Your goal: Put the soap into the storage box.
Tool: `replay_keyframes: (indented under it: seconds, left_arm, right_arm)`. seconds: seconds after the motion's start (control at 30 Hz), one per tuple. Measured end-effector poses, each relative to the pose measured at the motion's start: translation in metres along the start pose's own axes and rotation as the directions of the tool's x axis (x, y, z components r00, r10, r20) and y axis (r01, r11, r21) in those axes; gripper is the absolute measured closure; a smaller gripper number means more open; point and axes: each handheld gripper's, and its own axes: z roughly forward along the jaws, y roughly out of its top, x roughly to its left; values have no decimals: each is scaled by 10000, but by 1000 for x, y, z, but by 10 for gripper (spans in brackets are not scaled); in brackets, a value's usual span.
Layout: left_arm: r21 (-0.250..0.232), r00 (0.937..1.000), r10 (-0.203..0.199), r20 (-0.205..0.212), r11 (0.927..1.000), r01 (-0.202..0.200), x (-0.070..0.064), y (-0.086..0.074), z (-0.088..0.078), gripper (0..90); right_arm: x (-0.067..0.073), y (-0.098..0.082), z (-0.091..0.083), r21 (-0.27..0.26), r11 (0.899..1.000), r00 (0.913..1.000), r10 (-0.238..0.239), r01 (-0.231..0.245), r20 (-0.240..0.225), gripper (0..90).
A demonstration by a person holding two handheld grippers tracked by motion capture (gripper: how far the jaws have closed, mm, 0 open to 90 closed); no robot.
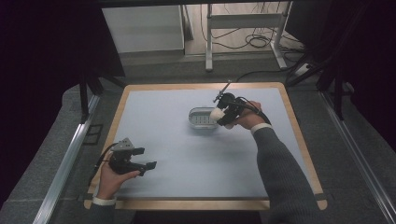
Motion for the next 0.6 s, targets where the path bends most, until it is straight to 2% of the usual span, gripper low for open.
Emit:
replay_keyframes:
  seconds: [0.6]
  left_arm:
    - [10,10000,7,-5,10000,-7,1,-1,-1,155]
  right_arm:
    - [-5,29,17,13,9992,9991,-388,388,-164,498]
